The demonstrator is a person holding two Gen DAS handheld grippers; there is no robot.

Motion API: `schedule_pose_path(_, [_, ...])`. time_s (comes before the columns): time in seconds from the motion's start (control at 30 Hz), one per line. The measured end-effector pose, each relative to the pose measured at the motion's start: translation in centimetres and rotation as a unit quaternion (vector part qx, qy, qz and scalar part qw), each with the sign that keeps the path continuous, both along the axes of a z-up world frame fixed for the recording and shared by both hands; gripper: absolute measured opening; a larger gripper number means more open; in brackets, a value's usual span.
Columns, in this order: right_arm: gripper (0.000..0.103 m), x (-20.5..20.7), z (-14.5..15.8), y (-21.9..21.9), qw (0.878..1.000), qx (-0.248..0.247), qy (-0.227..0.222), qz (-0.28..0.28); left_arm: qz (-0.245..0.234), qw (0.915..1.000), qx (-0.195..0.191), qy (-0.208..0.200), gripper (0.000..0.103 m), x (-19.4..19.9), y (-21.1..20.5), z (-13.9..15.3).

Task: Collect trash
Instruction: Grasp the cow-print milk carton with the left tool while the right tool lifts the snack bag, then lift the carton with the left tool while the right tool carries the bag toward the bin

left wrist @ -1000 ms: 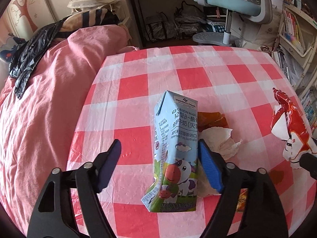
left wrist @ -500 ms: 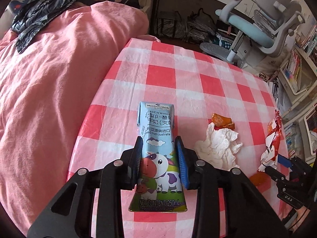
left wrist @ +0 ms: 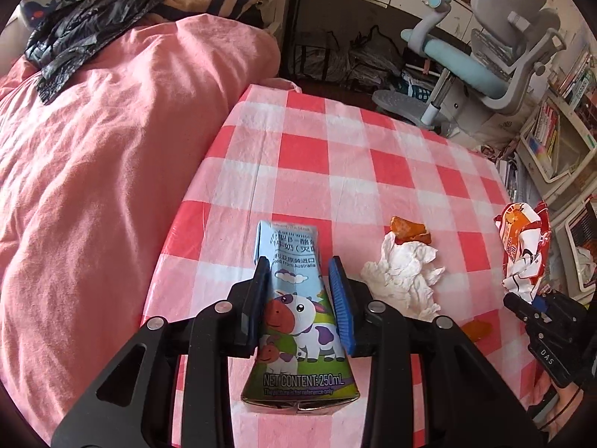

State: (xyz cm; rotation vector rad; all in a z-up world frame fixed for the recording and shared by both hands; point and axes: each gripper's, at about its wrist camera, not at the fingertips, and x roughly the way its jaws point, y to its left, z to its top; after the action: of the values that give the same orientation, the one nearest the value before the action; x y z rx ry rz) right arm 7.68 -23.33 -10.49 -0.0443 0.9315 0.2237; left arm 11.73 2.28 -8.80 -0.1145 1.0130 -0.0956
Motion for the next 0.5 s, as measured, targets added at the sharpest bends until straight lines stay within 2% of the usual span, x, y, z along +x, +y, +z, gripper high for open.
schedule_pose_path(0.17, [0.020,-0.9,1.1,1.4,0.999,-0.019,-0.026,0.021,-0.017,0.9997,0.017,-0.001,0.027,-0.8,-0.9,0.3])
schedule_pose_path(0.33, [0.020,-1.5,1.7,2.2,0.998,-0.024,-0.040,0.037,-0.056,0.9951,0.065,0.050,0.029,-1.4,-2.2,-2.2])
schedule_pose_path(0.4, [0.020,-1.7,1.9,2.4,0.998,-0.024,-0.042,0.040,-0.060,0.9925,0.090,0.057,0.030,-1.8,-2.5,-3.0])
schedule_pose_path(0.5, [0.020,-2.0,2.0,2.6,0.998,-0.024,-0.046,0.042,-0.057,0.9922,0.096,0.056,0.032,-2.1,-2.3,-3.4])
